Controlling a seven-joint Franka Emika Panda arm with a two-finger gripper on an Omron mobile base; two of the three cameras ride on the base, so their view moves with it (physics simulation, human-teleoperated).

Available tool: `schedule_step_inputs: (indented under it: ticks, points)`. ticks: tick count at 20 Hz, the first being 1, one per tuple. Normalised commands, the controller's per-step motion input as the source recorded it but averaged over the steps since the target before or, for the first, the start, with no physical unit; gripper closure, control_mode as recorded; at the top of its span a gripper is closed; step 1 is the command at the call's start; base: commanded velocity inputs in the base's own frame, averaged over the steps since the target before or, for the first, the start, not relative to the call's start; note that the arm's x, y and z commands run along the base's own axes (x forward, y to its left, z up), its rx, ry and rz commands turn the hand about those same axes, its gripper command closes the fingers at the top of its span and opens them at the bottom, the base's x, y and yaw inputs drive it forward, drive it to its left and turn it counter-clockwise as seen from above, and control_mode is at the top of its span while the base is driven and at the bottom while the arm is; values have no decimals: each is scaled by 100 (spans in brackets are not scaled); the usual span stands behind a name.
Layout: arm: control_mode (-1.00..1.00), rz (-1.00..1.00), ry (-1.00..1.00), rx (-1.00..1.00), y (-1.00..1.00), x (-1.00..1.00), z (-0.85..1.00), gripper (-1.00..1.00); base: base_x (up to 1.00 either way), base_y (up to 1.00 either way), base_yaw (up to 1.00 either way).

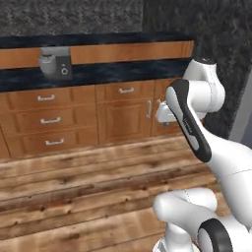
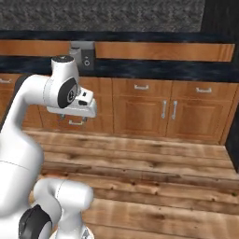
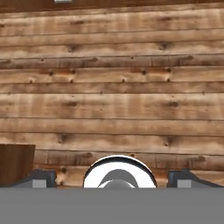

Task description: Navigate to the stand mixer.

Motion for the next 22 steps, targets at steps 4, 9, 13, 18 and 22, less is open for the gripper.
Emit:
schedule_step_inputs:
  ticks: [4, 9, 13, 18, 22]
  points:
    - [100, 0, 0, 0, 0, 0, 0, -100, 100, 57, 9]
    - [100, 0, 0, 0, 0, 0, 0, -100, 100, 89, 2]
    - [100, 0, 0, 0, 0, 0, 0, -100, 100, 100, 0]
    - [100, 0, 0, 0, 0, 0, 0, -100, 100, 98, 0]
    - [100, 0, 0, 0, 0, 0, 0, -100, 100, 58, -3]
